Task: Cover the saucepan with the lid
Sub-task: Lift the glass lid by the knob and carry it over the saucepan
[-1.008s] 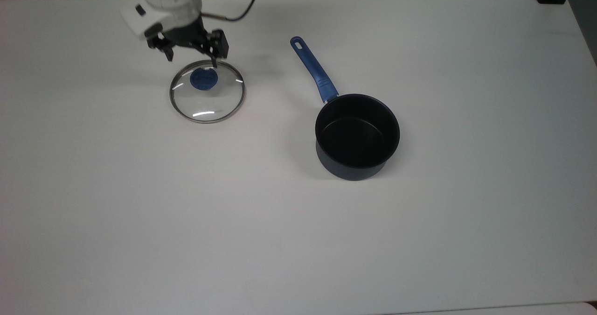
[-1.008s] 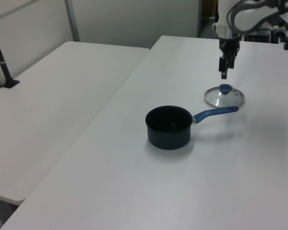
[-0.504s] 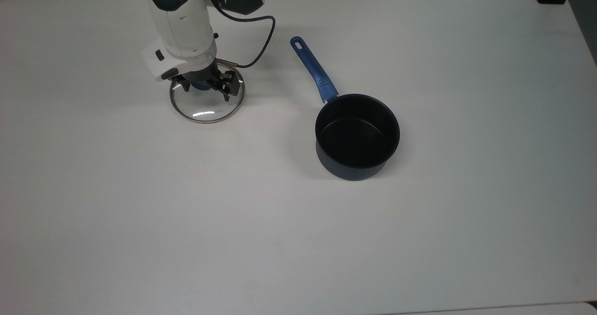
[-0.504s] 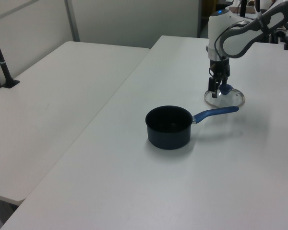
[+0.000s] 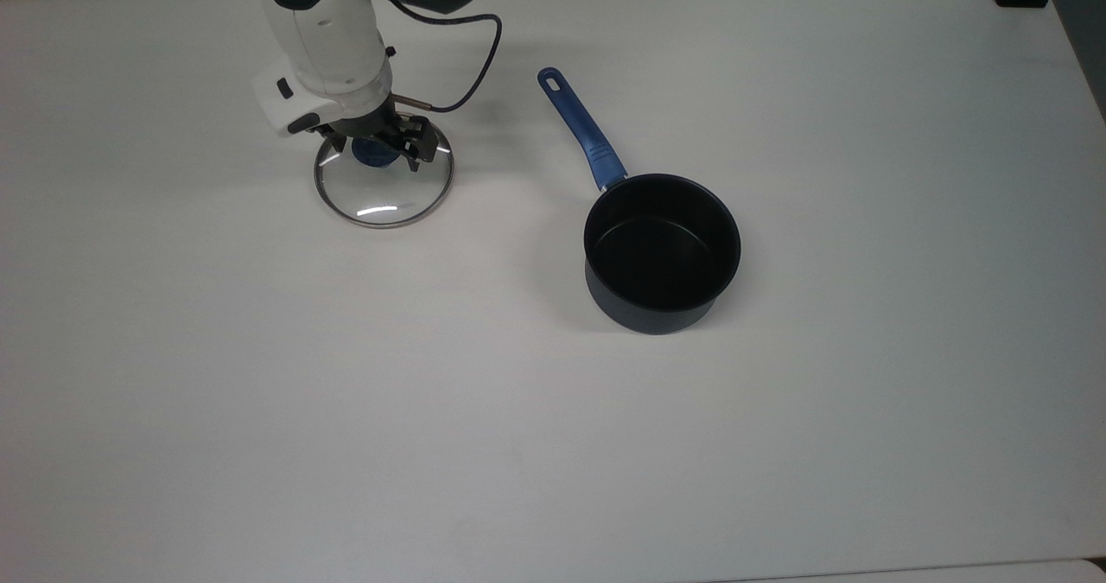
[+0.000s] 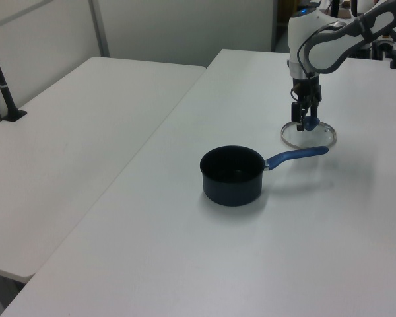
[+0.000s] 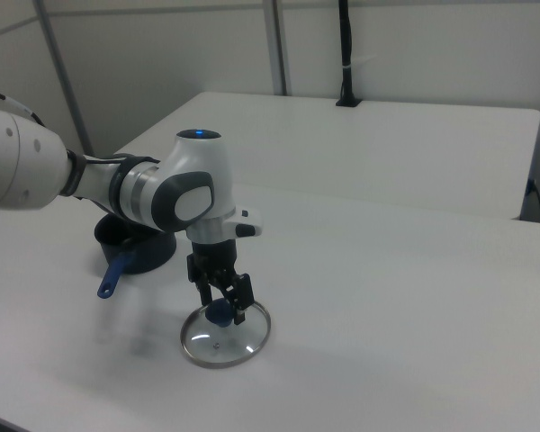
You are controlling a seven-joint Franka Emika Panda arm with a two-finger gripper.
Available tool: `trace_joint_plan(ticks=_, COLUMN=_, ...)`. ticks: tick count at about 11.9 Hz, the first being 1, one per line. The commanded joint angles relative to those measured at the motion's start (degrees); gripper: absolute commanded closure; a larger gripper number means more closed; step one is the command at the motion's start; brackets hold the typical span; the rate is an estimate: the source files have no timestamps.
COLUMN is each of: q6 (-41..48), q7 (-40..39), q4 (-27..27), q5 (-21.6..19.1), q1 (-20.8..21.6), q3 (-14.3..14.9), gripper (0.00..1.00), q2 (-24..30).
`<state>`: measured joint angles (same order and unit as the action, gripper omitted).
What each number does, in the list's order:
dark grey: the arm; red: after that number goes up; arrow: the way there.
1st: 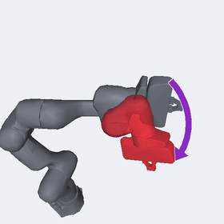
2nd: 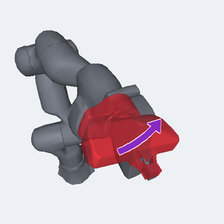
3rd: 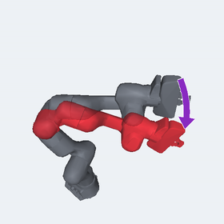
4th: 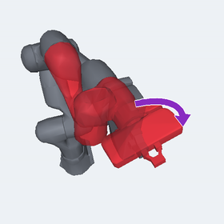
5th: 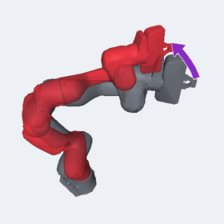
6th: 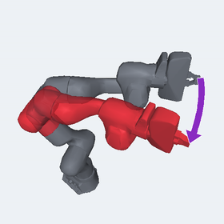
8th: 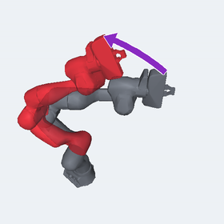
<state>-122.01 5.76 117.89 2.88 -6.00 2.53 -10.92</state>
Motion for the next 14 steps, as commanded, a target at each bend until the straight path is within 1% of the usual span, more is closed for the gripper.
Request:
trace_joint_plan(ticks=1, q6=1.25, q7=0.04, q4=0.77, q5=0.37, q1=-0.68, q3=-1.82, gripper=0.19, q2=0.99)
trace_joint_plan(ticks=2, q6=1.42, q7=0.48, q4=0.77, q5=0.37, q1=-0.68, q3=-1.82, gripper=0.40, q2=1.07)
trace_joint_plan(ticks=3, q6=1.33, q7=0.74, q4=0.77, q5=0.37, q1=-0.68, q3=-1.82, gripper=0.47, q2=0.99)
trace_joint_plan(ticks=4, q6=1.59, q7=0.75, q4=0.68, q5=0.37, q1=-0.68, q3=-1.82, gripper=0.51, q2=1.16)
trace_joint_plan(ticks=5, q6=3.25, q7=0.66, q4=0.16, q5=0.37, q1=-0.68, q3=-1.91, gripper=0.52, q2=1.42)
trace_joint_plan(ticks=7, q6=9.48, q7=-0.30, q4=-3.00, q5=0.20, q1=-0.68, q3=-2.96, gripper=0.53, q2=3.52)
trace_joint_plan(ticks=8, q6=12.12, q7=-0.66, q4=-5.71, q5=-0.41, q1=-0.68, q3=-3.14, gripper=0.53, q2=4.84)
trace_joint_plan(ticks=9, q6=15.01, q7=-0.49, q4=-9.39, q5=-1.11, q1=-0.16, q3=-3.40, gripper=0.53, q2=5.03)
trace_joint_plan(ticks=11, q6=20.30, q7=1.09, q4=-17.92, q5=-3.13, q1=-0.07, q3=-6.55, gripper=0.53, q2=4.33)
trace_joint_plan(ticks=12, q6=20.49, q7=4.23, q4=-21.52, q5=-4.53, q1=0.89, q3=-6.83, gripper=0.53, q2=3.80)
trace_joint_plan(ticks=13, q6=20.41, q7=9.05, q4=-25.73, q5=-4.90, q1=3.86, q3=-6.83, gripper=0.53, q2=1.80)
trace_joint_plan(ticks=14, q6=20.41, q7=13.62, q4=-29.52, q5=-4.64, q1=5.89, q3=-6.83, gripper=0.53, q2=-1.01)
